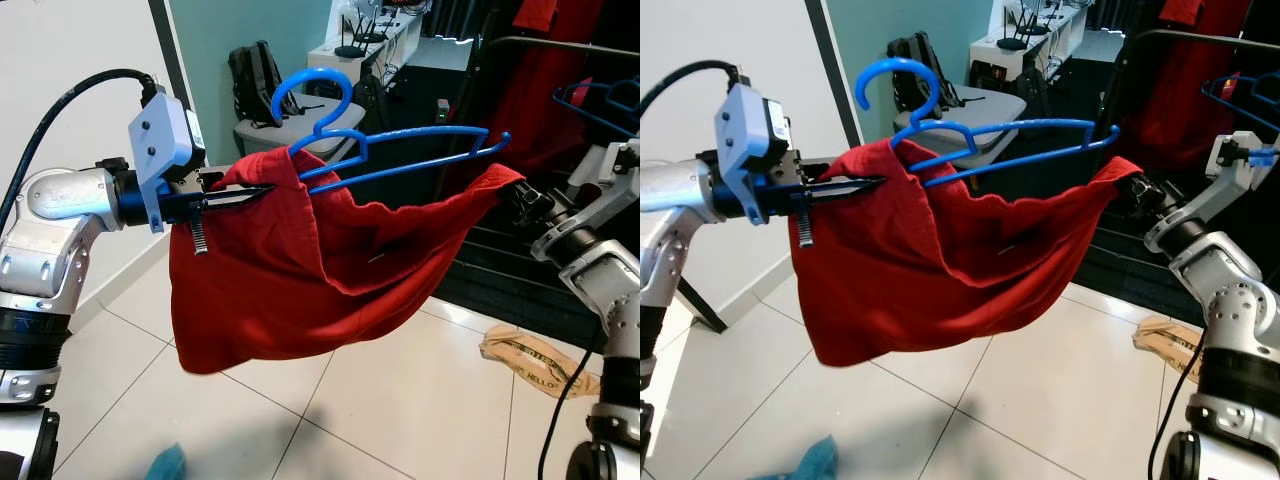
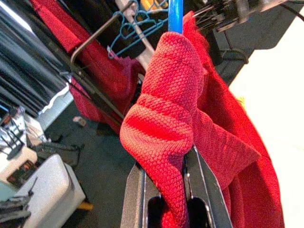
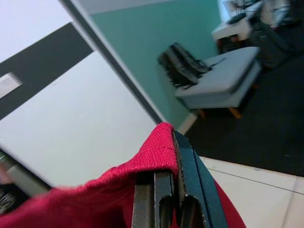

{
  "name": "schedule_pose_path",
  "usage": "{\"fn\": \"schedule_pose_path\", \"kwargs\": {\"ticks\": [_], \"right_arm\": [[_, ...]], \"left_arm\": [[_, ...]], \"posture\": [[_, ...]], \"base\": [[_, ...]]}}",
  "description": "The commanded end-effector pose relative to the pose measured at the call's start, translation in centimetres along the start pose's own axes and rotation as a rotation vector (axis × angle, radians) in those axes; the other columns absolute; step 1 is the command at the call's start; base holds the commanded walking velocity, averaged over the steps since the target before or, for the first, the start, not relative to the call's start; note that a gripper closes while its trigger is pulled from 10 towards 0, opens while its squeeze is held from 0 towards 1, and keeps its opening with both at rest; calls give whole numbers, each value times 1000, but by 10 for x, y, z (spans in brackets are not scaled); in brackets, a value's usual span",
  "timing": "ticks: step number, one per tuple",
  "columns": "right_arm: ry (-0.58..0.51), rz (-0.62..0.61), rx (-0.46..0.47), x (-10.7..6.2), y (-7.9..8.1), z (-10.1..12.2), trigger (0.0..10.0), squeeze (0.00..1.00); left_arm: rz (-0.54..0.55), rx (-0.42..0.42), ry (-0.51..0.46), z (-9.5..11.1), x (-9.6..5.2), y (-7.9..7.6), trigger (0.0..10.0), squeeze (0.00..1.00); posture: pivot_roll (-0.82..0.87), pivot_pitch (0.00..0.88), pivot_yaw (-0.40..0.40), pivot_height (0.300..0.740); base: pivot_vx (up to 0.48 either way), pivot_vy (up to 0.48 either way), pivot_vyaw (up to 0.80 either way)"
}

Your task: Hang hanger

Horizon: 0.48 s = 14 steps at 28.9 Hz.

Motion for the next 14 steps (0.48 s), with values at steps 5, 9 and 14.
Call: {"fn": "schedule_pose_path", "kwargs": {"ticks": [5,9,14], "right_arm": [[-43,-72,5,9,-3,11,0,0],[-51,-70,4,13,2,13,0,0],[-68,-60,2,21,11,19,0,0]], "left_arm": [[-49,56,55,-12,5,-22,10000,0],[-74,56,62,-15,7,-31,10000,0],[-110,64,82,-20,9,-43,10000,0]], "posture": [[9,23,11,740],[5,27,9,740],[9,27,5,740]], "base": [[0,0,0],[0,0,0],[0,0,0]]}}
Point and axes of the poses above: a point about 5 cm out from each wrist's last joint towards the gripper, its own x axis pointing out of the wrist towards the gripper, its own z axis along the axis of the wrist's last joint, y = z × x, the point moved 4 cm from there along x, pointing out of the wrist towards the gripper, and after that the axes turned 12 degrees about x, right-handed, at the moved point
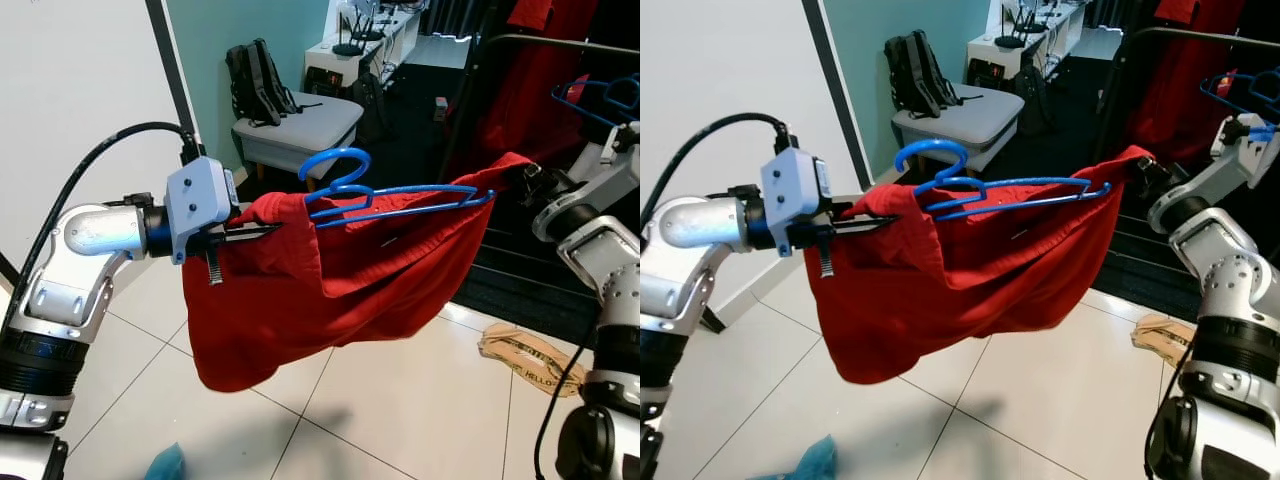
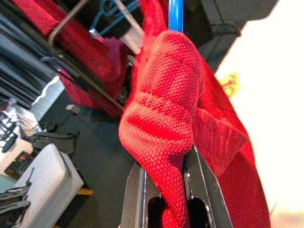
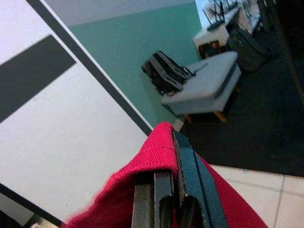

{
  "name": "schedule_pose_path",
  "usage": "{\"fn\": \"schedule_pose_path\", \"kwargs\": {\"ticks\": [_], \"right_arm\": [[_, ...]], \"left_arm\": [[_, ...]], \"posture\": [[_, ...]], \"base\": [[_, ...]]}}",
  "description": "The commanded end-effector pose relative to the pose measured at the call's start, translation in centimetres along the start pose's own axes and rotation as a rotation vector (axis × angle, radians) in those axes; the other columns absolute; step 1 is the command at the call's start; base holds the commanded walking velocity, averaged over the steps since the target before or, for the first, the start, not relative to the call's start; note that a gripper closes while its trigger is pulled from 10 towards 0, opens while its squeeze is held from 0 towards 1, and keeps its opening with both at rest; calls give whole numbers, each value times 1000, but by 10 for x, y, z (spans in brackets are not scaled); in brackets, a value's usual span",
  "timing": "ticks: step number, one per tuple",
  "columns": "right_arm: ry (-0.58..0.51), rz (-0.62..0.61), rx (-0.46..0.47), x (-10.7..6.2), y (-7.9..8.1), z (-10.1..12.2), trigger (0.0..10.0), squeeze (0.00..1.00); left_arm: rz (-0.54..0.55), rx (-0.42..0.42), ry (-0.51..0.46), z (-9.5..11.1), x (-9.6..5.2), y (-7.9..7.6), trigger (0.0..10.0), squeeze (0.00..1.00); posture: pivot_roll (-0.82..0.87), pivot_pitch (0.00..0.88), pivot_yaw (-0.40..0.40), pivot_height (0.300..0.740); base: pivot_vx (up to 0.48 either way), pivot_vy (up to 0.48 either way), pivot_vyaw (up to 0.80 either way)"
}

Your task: Hang hanger

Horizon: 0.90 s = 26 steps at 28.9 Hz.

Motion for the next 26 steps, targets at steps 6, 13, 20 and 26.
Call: {"fn": "schedule_pose_path", "kwargs": {"ticks": [6,13,20,26], "right_arm": [[-36,10,-3,9,10,9,0,0],[-33,35,-1,11,18,10,0,0],[14,49,-39,14,26,-6,0,0],[49,56,-59,16,28,-18,0,0]], "left_arm": [[4,43,102,-15,1,-8,10000,0],[84,38,212,-32,-1,1,10000,0],[204,54,298,-45,-1,18,10000,0],[239,46,268,-39,0,26,10000,0]], "posture": [[9,29,1,740],[6,29,4,740],[4,25,2,740],[4,22,2,740]], "base": [[0,0,0],[0,0,0],[0,0,0],[0,0,0]]}}
Point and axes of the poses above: a point about 5 cm out from each wrist's last joint towards the gripper, its own x axis pointing out of the wrist towards the gripper, its own z axis along the axis of the wrist's last joint, y = z × x, the point moved 4 cm from there along x, pointing out of the wrist towards the gripper, and after that the axes turned 12 degrees about x, right-handed, at the moved point
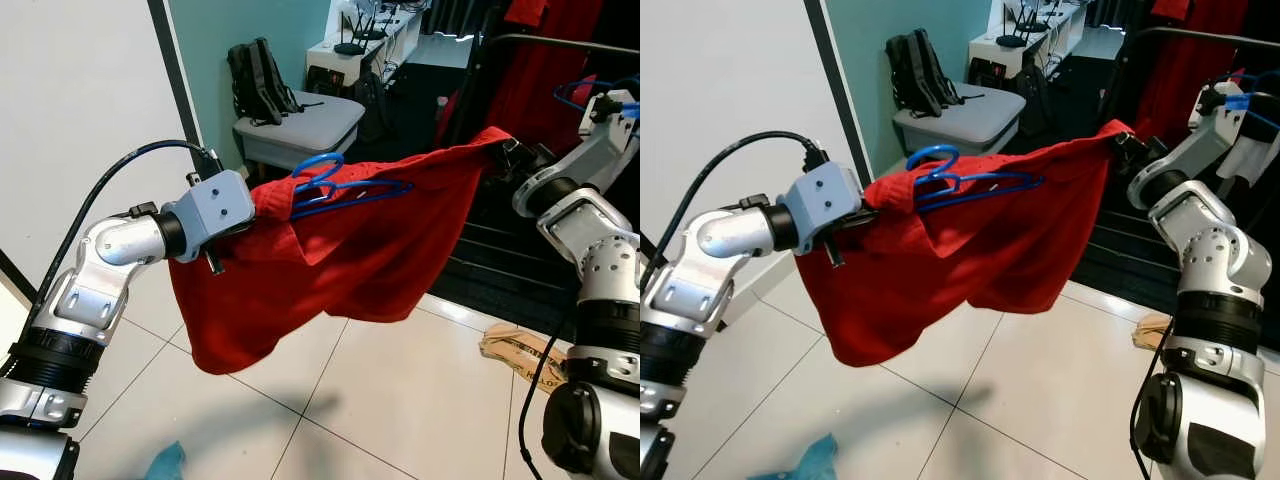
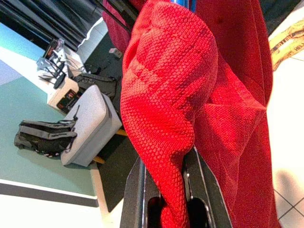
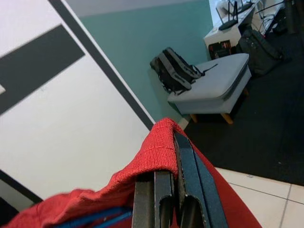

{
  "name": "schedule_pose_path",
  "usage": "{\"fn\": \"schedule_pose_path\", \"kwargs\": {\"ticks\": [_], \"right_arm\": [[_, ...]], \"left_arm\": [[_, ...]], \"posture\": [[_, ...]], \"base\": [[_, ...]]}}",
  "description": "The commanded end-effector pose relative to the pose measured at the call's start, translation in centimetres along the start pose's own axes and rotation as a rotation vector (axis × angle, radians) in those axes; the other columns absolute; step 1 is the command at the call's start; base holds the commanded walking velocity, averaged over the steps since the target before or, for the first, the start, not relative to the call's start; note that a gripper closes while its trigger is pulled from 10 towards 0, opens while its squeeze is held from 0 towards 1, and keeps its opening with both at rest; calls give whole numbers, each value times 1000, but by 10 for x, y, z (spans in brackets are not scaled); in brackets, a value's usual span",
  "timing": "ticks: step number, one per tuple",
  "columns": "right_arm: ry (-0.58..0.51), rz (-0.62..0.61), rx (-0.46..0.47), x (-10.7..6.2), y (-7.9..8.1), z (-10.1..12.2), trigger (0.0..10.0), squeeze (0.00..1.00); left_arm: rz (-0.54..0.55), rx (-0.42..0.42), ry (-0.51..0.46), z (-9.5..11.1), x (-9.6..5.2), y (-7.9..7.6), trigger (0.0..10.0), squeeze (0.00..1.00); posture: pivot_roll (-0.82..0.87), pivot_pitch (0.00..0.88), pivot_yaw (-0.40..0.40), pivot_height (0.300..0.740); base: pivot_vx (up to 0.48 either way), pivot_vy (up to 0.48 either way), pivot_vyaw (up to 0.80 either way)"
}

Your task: Hang hanger

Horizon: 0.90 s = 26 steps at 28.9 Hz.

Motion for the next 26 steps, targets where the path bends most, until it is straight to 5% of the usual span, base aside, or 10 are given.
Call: {"fn": "schedule_pose_path", "kwargs": {"ticks": [1,15,22,26], "right_arm": [[12,19,-12,1,5,-4,0,0],[87,-32,-72,0,-8,-26,0,0],[73,-15,-69,2,-3,-23,0,0],[61,6,-79,8,6,-21,0,0]], "left_arm": [[51,0,-12,4,-1,15,10000,0],[95,-16,-91,23,-4,29,10000,0],[69,-18,-70,20,-1,20,10000,0],[16,-70,-112,30,9,-3,10000,0]], "posture": [[4,22,2,740],[14,28,-4,740],[15,30,-5,740],[11,38,-6,740]], "base": [[0,0,0],[0,0,0],[0,0,0],[0,0,0]]}}
Point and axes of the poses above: a point about 5 cm out from each wrist's last joint towards the gripper, its own x axis pointing out of the wrist towards the gripper, its own z axis along the axis of the wrist's last joint, y = z × x, the point moved 4 cm from there along x, pointing out of the wrist towards the gripper, and after that the axes turned 12 degrees about x, right-handed, at the moved point
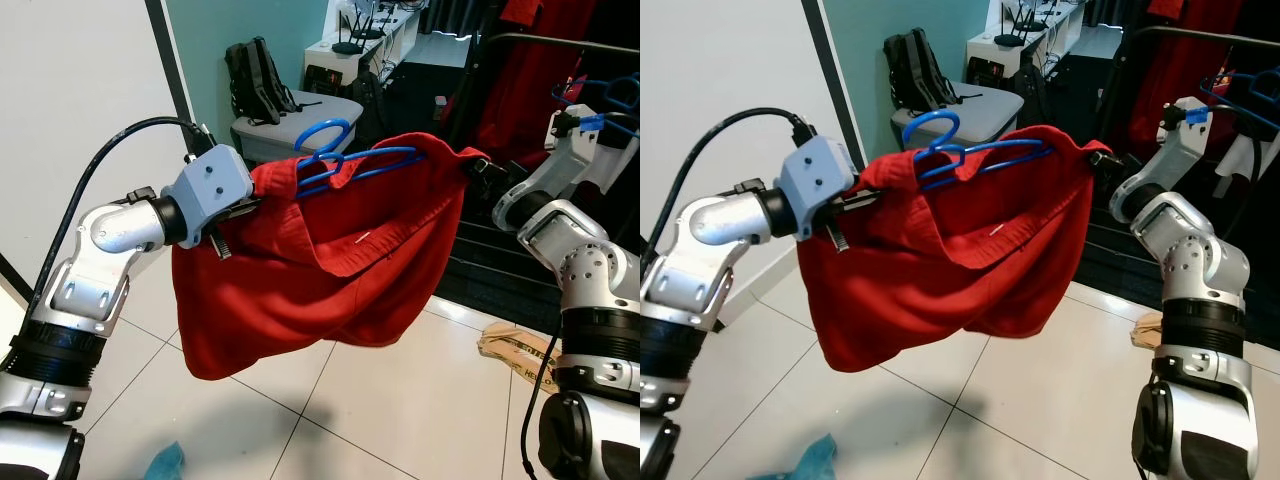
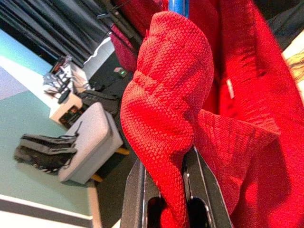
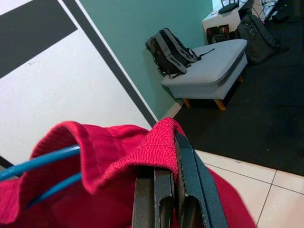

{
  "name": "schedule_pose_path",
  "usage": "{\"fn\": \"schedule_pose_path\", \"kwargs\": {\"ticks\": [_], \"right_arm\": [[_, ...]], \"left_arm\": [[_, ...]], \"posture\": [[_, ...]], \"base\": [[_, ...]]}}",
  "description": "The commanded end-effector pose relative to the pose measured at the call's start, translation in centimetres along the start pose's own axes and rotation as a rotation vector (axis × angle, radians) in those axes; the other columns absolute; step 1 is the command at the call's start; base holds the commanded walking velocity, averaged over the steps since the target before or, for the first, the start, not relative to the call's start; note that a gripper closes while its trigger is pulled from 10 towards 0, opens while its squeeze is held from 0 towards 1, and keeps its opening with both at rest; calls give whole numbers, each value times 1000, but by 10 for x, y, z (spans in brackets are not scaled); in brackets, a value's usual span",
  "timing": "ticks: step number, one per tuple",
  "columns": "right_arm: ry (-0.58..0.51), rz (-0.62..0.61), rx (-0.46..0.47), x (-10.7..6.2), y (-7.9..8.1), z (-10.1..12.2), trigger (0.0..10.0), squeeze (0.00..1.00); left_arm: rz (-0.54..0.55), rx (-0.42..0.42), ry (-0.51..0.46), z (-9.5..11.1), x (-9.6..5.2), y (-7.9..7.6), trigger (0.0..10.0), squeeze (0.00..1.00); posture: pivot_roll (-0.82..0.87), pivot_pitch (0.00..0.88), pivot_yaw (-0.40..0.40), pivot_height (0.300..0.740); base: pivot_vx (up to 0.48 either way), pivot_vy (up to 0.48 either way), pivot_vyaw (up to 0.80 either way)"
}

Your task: Hang hanger

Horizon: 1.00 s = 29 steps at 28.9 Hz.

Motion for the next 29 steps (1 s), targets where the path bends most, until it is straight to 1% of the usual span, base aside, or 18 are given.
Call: {"fn": "schedule_pose_path", "kwargs": {"ticks": [1,2,3,5,6,7,8,9,12,14,16,20,23,24,26,27,28,29], "right_arm": [[-13,25,-21,5,9,2,0,0],[-13,25,-21,5,9,2,0,0],[-21,36,-28,9,14,5,0,0],[-21,36,-28,9,14,5,0,0],[-29,58,-39,13,23,9,0,0],[-29,58,-39,13,23,9,0,0],[-33,77,-48,17,30,11,0,0],[-33,77,-48,17,30,11,0,0],[-27,113,-62,23,44,11,0,0],[-27,113,-62,23,44,11,0,0],[-6,139,-75,26,52,8,0,0],[4,148,-80,27,55,7,0,0],[16,160,-85,28,59,4,0,0],[22,166,-87,29,62,2,0,0],[22,166,-87,29,62,2,0,0],[30,175,-87,29,65,-1,0,0],[30,175,-87,29,65,-1,0,0],[33,181,-87,30,66,-2,0,0]], "left_arm": [[-28,-24,-28,7,4,-13,10000,0],[-28,-24,-28,7,4,-13,10000,0],[-53,-68,-40,10,9,-27,10000,0],[-53,-68,-40,10,9,-27,10000,0],[-72,-115,-33,10,14,-41,10000,0],[-72,-115,-33,10,14,-41,10000,0],[-79,-149,-15,9,17,-50,10000,0],[-79,-149,-15,9,17,-50,10000,0],[-79,-177,36,2,21,-59,10000,0],[-79,-177,36,2,21,-59,10000,0],[-83,-174,85,-6,19,-61,10000,0],[-80,-174,116,-12,18,-60,10000,0],[-59,-186,180,-21,16,-58,10000,0],[-39,-209,219,-27,15,-57,10000,0],[-39,-209,219,-27,15,-57,10000,0],[10,-251,290,-37,14,-54,10000,0],[10,-251,290,-37,14,-54,10000,0],[63,-271,338,-44,12,-48,10000,0]], "posture": [[11,38,-6,740],[11,38,-6,740],[9,36,-4,740],[9,36,-4,740],[10,34,-4,740],[10,34,-4,740],[9,38,-7,740],[9,38,-7,740],[10,37,-14,740],[10,37,-14,740],[8,36,-17,740],[9,36,-16,740],[4,33,-11,740],[1,33,-8,740],[1,33,-8,740],[0,30,-7,740],[0,30,-7,740],[-2,29,-5,740]], "base": [[0,0,0],[0,0,0],[0,0,0],[0,0,0],[0,0,0],[0,0,0],[0,0,0],[0,0,0],[0,0,0],[0,0,0],[0,0,0],[0,0,0],[0,0,0],[0,0,0],[0,0,0],[0,0,0],[0,0,0],[0,0,0]]}}
Point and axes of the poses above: a point about 5 cm out from each wrist's last joint towards the gripper, its own x axis pointing out of the wrist towards the gripper, its own z axis along the axis of the wrist's last joint, y = z × x, the point moved 4 cm from there along x, pointing out of the wrist towards the gripper, and after that the axes turned 12 degrees about x, right-handed, at the moved point
